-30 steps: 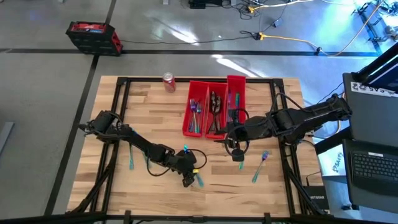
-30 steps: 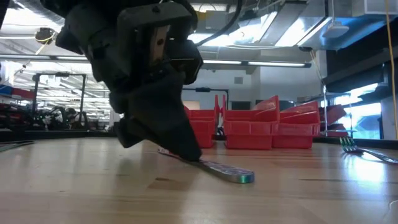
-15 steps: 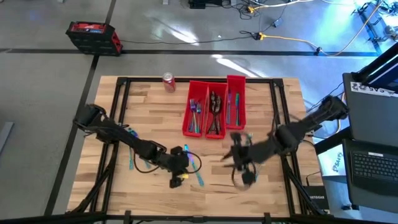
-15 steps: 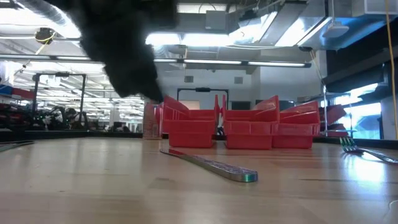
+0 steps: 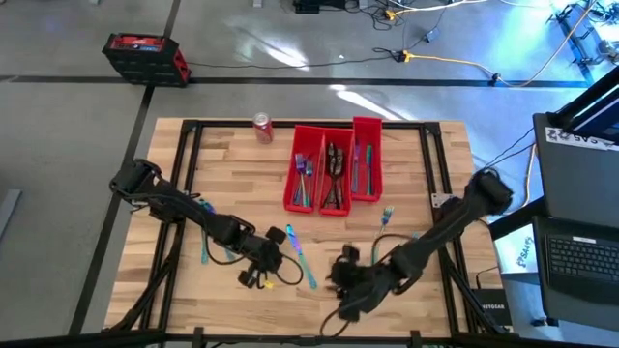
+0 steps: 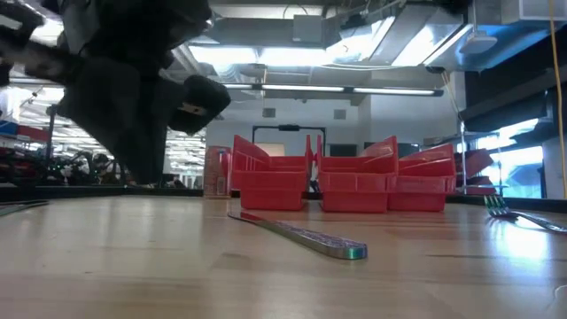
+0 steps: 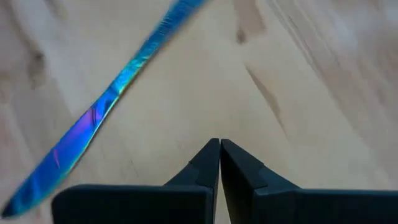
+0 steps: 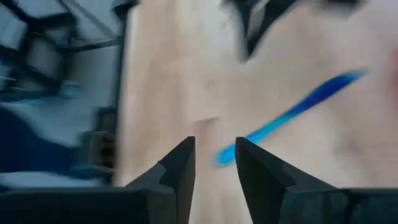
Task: Sort silverware
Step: Put the right purple table knife into the right red bin
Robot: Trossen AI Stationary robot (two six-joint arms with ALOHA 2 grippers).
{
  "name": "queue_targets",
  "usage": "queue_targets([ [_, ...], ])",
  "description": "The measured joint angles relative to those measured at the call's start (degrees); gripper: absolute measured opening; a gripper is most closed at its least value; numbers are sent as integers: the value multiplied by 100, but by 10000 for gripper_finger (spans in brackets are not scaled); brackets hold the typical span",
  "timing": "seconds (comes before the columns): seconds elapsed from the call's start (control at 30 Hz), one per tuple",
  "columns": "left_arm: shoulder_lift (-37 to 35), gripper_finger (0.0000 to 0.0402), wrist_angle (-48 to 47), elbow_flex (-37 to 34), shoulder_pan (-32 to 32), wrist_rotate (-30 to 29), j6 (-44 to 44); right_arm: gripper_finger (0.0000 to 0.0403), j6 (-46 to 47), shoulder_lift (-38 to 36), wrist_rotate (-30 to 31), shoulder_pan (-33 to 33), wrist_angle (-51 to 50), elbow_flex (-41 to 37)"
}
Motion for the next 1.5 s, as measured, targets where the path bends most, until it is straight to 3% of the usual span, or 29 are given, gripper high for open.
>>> queue_targets([
  [0.17, -1, 0, 108, -160, 180, 132, 1069, 114, 954, 735, -1097, -38, 1376, 25],
  [0.33, 20, 0, 404, -170, 497, 439, 1790, 81, 977, 1308, -829, -44, 1645, 495],
  [0.5, 23, 0, 928, -169, 767, 413, 2488, 45, 952, 1613, -1113, -83, 1668, 848],
  [0.77, 107, 0, 1341, -163, 1111, -471, 2967, 39, 1499, 1661, -1766, -136, 1636, 859],
  [0.93, 275, 0, 1411, -161, 847, -1273, 3155, 40, 1376, 1661, -1877, -166, 1638, 859],
  [1.07, 575, 0, 1444, -161, 663, -1518, 3152, 32, 1274, 1661, -1982, -155, 1628, 859],
  [1.23, 964, 0, 1674, -170, 417, -2780, 3195, 18, 1852, 1661, -1979, -156, 1678, 859],
  [1.5, 976, 0, 1674, -166, 386, -2964, 2819, 17, 2147, 1676, -1795, -144, 1815, 859],
])
